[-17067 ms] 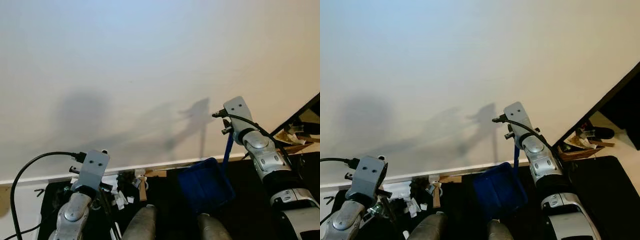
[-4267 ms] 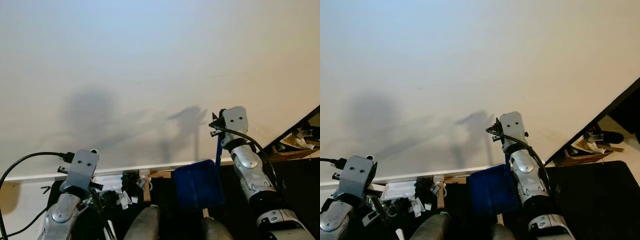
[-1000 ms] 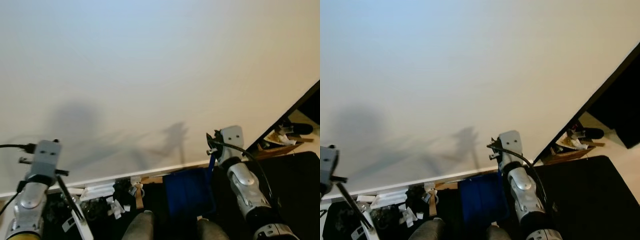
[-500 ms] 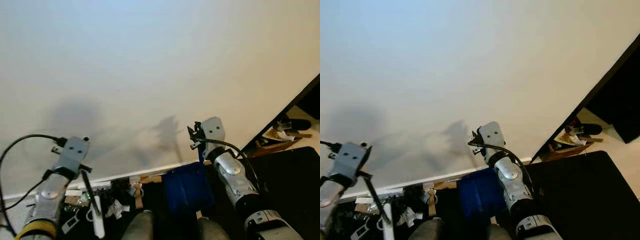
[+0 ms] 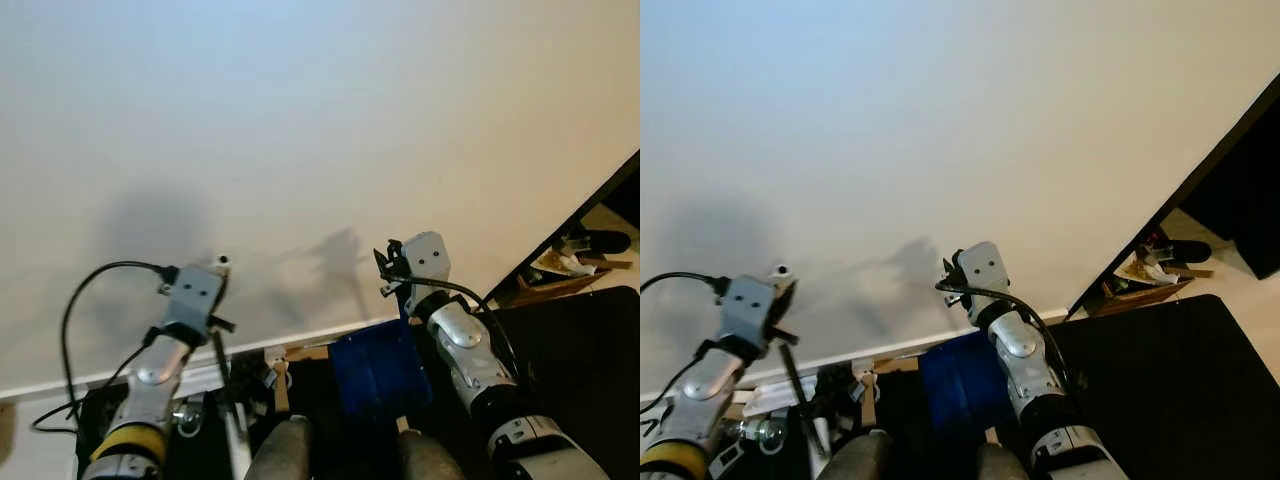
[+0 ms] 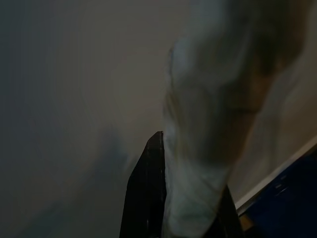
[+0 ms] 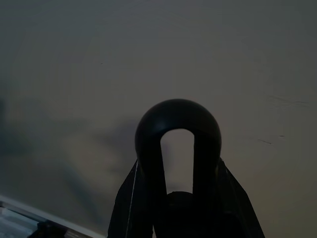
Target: Sweep floor
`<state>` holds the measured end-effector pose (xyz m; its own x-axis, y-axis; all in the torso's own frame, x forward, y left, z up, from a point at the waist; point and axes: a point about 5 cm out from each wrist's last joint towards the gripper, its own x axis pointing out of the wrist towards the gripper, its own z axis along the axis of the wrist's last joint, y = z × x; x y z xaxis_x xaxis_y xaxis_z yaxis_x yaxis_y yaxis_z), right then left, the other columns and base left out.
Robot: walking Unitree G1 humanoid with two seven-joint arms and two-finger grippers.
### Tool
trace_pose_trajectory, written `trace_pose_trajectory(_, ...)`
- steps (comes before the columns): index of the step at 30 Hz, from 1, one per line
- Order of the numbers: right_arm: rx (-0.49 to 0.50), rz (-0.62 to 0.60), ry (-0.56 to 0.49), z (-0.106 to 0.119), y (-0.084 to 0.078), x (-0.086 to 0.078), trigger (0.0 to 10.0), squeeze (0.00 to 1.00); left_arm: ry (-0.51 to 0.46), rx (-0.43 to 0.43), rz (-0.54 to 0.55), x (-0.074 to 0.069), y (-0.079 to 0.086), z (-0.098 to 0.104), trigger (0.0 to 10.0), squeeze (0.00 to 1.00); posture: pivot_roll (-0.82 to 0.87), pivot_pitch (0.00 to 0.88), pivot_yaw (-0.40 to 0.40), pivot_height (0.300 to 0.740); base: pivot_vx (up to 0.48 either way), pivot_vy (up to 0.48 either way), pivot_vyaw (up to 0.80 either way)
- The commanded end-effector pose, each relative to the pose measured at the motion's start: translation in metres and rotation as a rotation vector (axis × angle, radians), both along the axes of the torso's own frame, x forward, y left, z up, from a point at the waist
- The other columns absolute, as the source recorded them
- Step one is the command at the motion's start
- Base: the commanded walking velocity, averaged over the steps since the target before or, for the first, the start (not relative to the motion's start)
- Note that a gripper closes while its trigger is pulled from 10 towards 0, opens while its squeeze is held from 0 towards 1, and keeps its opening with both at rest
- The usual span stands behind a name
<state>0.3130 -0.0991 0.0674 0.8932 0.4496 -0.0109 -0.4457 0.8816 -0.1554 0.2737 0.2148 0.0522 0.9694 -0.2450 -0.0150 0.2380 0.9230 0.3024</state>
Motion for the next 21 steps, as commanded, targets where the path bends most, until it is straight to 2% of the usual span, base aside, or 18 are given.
trace_pose_trajectory(1, 0.042, 0.036, 0.103, -0.018, 0.011, -0.011, 10.0, 0.00, -0.072, -0.054, -0.031, 0.007, -0.017, 0.011, 10.0, 0.35, 0.16, 0.204, 0.029, 0.740, 0.000, 0.000, 0.00)
trace_pose_trajectory(4, 0.043, 0.041, 0.100, -0.018, 0.012, -0.010, 10.0, 0.00, -0.100, -0.086, -0.048, 0.014, -0.029, 0.017, 10.0, 0.35, 0.16, 0.204, 0.027, 0.740, 0.000, 0.000, 0.00)
trace_pose_trajectory(12, 0.043, 0.042, 0.097, -0.017, 0.013, -0.010, 10.0, 0.00, -0.149, -0.126, -0.068, 0.021, -0.042, 0.029, 10.0, 0.35, 0.17, 0.198, 0.028, 0.740, 0.000, 0.000, 0.00)
trace_pose_trajectory(13, 0.043, 0.042, 0.096, -0.017, 0.014, -0.010, 10.0, 0.00, -0.178, -0.131, -0.075, 0.019, -0.039, 0.036, 10.0, 0.35, 0.18, 0.197, 0.031, 0.740, 0.000, 0.000, 0.00)
trace_pose_trajectory(15, 0.043, 0.042, 0.096, -0.017, 0.014, -0.010, 10.0, 0.00, -0.187, -0.130, -0.075, 0.018, -0.036, 0.039, 10.0, 0.35, 0.18, 0.197, 0.031, 0.740, 0.000, 0.000, 0.00)
trace_pose_trajectory(19, 0.044, 0.047, 0.098, -0.019, 0.016, -0.011, 10.0, 0.00, -0.227, -0.084, -0.045, 0.005, -0.009, 0.050, 10.0, 0.35, 0.20, 0.193, 0.033, 0.740, 0.000, 0.000, 0.00)
trace_pose_trajectory(20, 0.044, 0.047, 0.098, -0.019, 0.016, -0.011, 10.0, 0.00, -0.227, -0.084, -0.045, 0.005, -0.009, 0.050, 10.0, 0.35, 0.20, 0.193, 0.033, 0.740, 0.000, 0.000, 0.00)
trace_pose_trajectory(21, 0.045, 0.048, 0.100, -0.019, 0.016, -0.011, 10.0, 0.00, -0.241, -0.037, -0.008, -0.006, 0.013, 0.057, 10.0, 0.34, 0.21, 0.194, 0.033, 0.740, 0.000, 0.000, 0.00)
